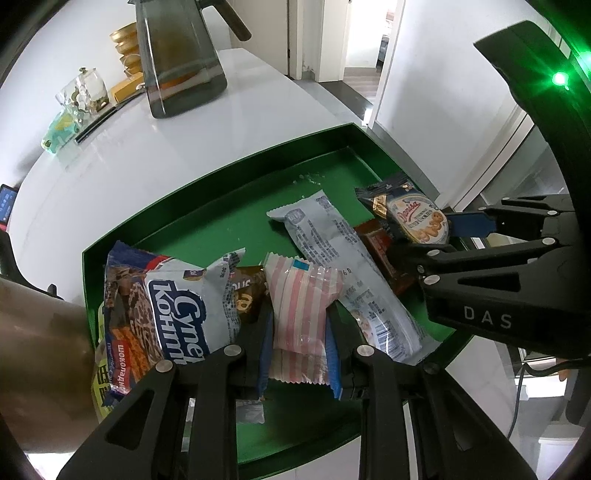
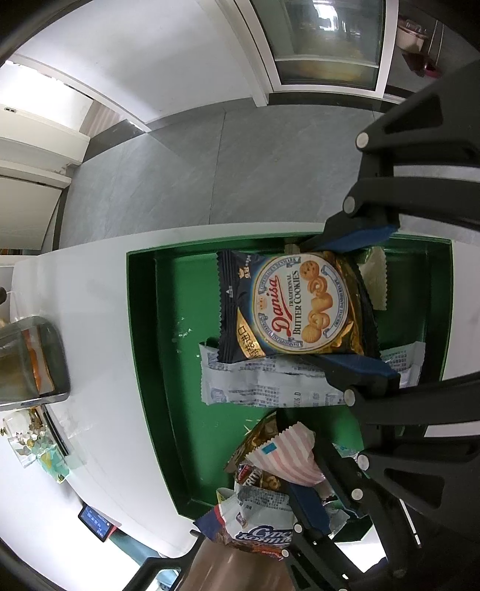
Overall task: Organize snacks
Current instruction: 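Lower and open both tools to drop the candy and Danisa packet into the tray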
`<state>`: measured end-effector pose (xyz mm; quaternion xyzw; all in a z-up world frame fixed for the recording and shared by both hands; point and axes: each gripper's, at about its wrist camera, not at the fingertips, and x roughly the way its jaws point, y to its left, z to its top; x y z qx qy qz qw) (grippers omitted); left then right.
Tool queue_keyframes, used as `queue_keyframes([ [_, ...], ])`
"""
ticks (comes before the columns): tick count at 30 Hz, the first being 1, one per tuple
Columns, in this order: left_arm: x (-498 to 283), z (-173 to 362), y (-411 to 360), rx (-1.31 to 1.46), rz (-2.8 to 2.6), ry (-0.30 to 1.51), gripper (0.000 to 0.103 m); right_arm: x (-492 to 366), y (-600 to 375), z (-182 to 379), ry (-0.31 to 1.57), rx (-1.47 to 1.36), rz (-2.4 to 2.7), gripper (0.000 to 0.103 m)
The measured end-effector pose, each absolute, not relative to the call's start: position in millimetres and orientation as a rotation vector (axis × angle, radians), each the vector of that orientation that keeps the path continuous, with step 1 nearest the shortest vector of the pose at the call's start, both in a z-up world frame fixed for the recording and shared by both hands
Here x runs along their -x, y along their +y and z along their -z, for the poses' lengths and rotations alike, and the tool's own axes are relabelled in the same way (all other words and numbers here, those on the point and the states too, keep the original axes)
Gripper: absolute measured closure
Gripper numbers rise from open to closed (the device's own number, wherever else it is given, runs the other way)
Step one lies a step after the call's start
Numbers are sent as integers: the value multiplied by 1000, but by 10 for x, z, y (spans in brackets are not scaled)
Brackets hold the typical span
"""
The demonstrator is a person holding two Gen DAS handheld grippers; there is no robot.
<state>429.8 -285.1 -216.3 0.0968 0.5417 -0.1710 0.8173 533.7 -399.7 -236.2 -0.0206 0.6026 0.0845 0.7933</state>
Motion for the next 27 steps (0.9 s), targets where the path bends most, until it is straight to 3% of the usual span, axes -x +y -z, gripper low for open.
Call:
queue_keyframes([
  [11,-4287,2136,-2811,-197,373,1182,81,-5350,-3974,2366,1307,41,-181,19],
  [15,-4274,2138,-2812,-210,372,1185,81,-5343,-3969,2336,1296,22,-182,3],
  [27,-4191,2140,-2858,-249,364,1211,79,-5290,-3988,2300,1298,13,-188,0],
])
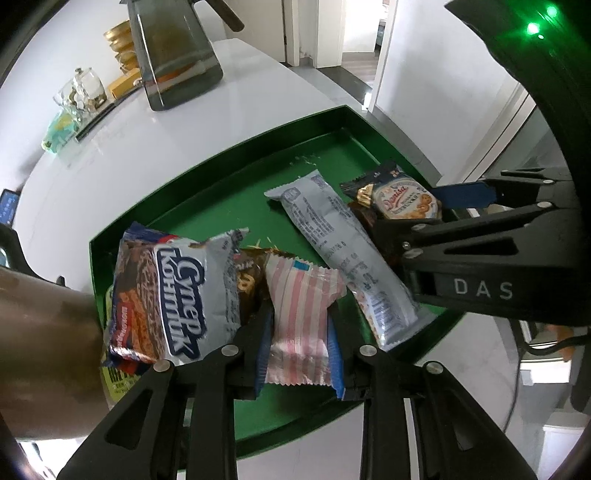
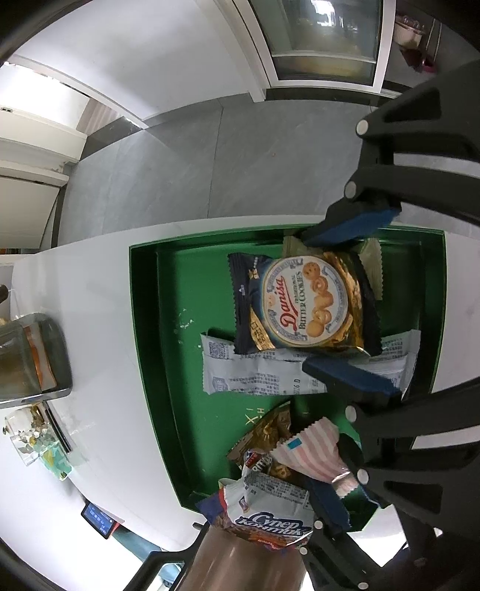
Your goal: Organize snacks
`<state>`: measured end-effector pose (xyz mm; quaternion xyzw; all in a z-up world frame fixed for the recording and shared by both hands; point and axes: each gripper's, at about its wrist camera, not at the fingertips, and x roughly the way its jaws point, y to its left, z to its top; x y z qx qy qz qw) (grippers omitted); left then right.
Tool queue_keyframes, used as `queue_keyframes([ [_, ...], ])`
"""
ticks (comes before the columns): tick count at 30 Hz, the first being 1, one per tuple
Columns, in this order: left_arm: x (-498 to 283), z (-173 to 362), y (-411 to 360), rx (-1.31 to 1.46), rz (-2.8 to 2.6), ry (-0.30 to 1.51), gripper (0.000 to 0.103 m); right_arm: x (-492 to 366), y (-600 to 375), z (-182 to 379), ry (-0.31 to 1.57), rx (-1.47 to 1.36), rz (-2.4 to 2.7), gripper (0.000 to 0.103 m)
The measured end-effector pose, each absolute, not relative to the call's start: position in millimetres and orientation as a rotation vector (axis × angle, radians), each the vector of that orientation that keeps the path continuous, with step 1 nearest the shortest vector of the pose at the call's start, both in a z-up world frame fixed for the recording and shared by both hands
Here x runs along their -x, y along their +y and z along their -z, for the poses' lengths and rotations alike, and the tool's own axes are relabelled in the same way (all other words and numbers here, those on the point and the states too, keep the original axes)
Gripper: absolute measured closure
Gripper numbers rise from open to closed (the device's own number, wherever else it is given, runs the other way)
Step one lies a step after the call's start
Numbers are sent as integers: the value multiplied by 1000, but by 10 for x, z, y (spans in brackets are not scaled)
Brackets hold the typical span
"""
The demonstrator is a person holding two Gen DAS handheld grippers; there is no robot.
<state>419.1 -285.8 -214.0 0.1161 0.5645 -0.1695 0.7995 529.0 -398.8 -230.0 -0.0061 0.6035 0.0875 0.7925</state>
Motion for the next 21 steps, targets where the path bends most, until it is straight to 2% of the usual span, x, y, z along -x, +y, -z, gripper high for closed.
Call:
queue_keyframes([
  [3,-4183,2127,-2848,-233,373,1223,73,-5281,-3995,2285,1292,11,-186,0],
  [6,-4164,2097,-2830,-227,372,1218,72,-5272,-3999,2279,1293,4,-189,0],
  [10,-4135,2060,-2841,-215,394,1226,55,-5268,-4012,2269,1290,-4,-186,0],
  [12,-4086,2043,-2866,-228,398,1221,53,-5269,-4011,2260,1288,-7,-186,0],
  [14,-4059,2032,-2872,-237,395,1215,44,-5263,-4006,2246,1285,-6,-189,0],
  [18,-4056,2016,-2859,-224,390,1220,40,-5243,-3992,2232,1278,1,-187,0],
  [21,-4055,2007,-2863,-226,395,1221,28,-5225,-3984,2222,1275,6,-186,0],
])
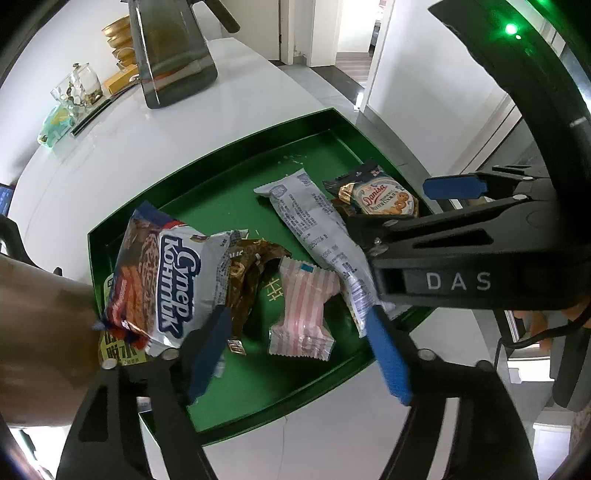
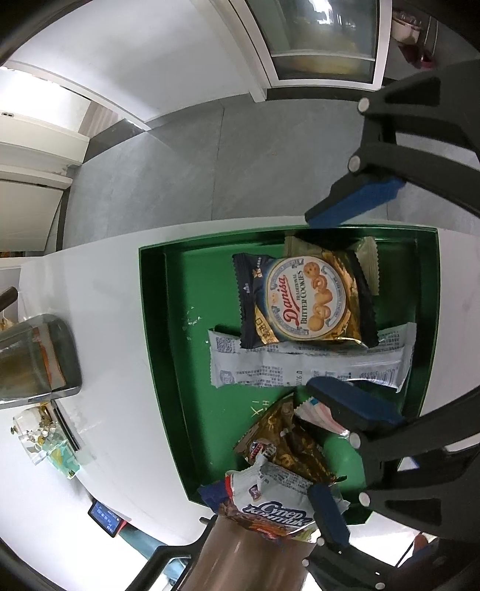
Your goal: Organize snacks
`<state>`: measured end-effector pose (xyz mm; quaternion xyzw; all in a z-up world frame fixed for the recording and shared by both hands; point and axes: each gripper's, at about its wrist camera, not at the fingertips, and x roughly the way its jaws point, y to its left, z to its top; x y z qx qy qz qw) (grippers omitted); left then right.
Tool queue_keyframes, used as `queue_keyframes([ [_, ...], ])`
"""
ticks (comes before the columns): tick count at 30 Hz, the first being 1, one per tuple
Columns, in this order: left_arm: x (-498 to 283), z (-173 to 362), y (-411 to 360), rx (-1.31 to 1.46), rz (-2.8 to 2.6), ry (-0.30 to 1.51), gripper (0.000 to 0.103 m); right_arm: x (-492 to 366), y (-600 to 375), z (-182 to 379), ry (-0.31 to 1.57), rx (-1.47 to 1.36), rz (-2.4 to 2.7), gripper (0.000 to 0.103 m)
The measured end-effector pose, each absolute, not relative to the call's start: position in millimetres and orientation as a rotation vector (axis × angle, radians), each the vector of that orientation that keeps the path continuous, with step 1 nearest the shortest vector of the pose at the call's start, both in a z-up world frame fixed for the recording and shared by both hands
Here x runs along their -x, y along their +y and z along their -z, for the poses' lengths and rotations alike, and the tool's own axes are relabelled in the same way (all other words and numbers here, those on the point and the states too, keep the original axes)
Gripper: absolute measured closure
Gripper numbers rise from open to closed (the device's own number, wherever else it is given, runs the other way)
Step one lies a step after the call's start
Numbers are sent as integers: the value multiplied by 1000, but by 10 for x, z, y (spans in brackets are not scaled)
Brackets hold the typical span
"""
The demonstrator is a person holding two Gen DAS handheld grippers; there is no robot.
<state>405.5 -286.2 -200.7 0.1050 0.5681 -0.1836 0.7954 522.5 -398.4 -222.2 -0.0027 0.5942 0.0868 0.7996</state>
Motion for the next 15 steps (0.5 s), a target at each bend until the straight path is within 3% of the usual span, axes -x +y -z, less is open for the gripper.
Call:
queue_keyframes([
  [4,-4034,1982,-2868,-223,403,1210,16,-5201,-3978,2219,1274,13,-190,0],
  [11,-4069,1967,-2846,-213,390,1203,13,-5164,-3952,2201,1263,32,-189,0],
  [15,-4061,1960,-2840,-206,392,1205,4,-5149,-3942,2164,1252,39,-188,0],
])
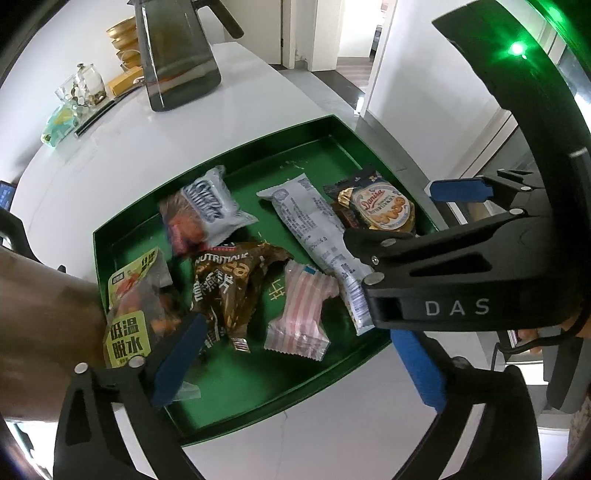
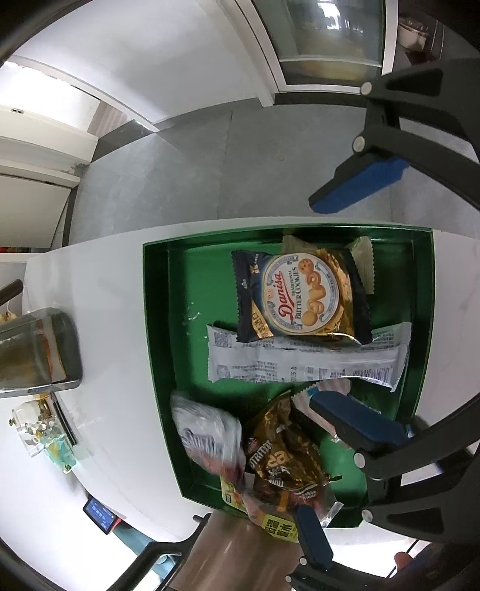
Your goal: Organize snacks
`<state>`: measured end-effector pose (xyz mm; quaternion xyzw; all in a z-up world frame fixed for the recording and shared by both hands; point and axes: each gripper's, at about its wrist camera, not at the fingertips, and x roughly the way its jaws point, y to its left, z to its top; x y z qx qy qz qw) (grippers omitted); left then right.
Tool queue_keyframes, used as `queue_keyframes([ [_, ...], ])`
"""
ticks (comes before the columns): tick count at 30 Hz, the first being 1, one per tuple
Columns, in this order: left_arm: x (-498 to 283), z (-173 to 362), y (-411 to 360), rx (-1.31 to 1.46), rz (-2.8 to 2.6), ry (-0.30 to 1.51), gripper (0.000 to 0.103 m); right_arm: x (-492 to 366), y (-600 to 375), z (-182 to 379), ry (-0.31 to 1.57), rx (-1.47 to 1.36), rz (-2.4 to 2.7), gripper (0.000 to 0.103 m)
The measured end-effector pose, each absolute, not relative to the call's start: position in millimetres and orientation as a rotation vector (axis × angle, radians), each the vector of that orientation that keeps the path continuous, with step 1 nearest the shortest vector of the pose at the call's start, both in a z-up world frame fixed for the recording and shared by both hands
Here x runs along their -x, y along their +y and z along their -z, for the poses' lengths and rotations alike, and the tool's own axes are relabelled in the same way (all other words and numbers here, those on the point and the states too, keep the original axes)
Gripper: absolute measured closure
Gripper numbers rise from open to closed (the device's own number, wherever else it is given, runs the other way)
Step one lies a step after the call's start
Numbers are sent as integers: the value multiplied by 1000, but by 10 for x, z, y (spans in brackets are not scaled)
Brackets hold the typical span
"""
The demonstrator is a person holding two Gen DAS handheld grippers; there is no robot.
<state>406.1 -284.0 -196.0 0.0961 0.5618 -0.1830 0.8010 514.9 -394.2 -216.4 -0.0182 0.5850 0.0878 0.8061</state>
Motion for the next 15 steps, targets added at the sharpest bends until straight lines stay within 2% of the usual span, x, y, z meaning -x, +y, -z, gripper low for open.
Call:
queue_keyframes([
  [15,-3833,1798,-2708,-207,395,1173,4,-4822,-3980,1926,1226,48,-163,0],
])
